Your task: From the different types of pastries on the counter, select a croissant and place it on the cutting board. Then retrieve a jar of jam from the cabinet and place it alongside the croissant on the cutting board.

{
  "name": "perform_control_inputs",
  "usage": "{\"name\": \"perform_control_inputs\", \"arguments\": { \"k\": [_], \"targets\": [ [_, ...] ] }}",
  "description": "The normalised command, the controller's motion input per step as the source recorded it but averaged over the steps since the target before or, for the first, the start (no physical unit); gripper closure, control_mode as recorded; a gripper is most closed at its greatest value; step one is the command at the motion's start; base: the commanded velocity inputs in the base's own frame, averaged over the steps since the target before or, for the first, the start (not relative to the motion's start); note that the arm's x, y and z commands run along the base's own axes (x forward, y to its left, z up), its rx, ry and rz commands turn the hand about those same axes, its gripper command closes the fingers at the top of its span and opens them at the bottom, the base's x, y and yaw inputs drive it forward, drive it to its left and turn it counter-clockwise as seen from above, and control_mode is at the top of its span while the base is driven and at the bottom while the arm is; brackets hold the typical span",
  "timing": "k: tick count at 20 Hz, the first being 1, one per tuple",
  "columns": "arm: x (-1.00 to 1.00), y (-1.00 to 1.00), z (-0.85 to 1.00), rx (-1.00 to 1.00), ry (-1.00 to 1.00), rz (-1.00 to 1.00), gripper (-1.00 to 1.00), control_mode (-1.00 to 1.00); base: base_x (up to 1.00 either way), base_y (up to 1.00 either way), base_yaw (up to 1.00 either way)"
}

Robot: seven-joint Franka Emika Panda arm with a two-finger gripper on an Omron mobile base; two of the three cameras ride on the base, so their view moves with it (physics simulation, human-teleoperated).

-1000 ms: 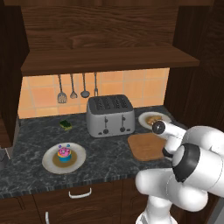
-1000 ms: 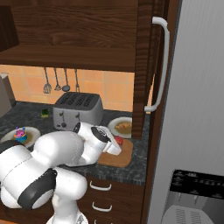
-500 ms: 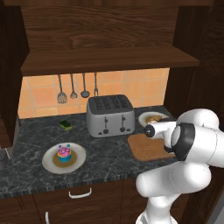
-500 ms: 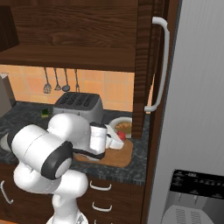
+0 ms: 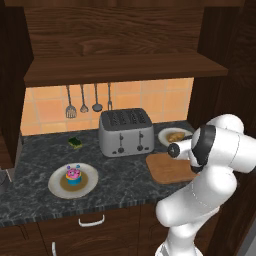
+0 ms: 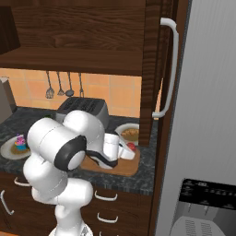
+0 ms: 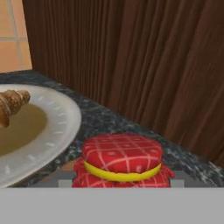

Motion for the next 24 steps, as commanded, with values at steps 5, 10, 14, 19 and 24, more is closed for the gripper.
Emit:
{"name": "perform_control_inputs", "arguments": {
  "k": [5, 10, 14, 19, 24],
  "targets": [
    [-0.03, 0.05, -0.54, 0.00, -0.12, 0.00, 1.00, -1.00, 0.00, 0.00, 0.00],
    [-0.50, 0.54, -0.52, 0.00, -0.05, 0.00, 1.00, -1.00, 0.00, 0.00, 0.00],
    [-0.41, 0.57, -0.34, 0.00, -0.14, 0.00, 1.00, -1.00, 0.00, 0.00, 0.00],
    [0.00, 0.00, -0.01, 0.00, -0.01, 0.00, 1.00, -1.00, 0.00, 0.00, 0.00],
    [0.00, 0.00, 0.00, 0.00, -0.02, 0.00, -1.00, -1.00, 0.00, 0.00, 0.00]
  ]
}}
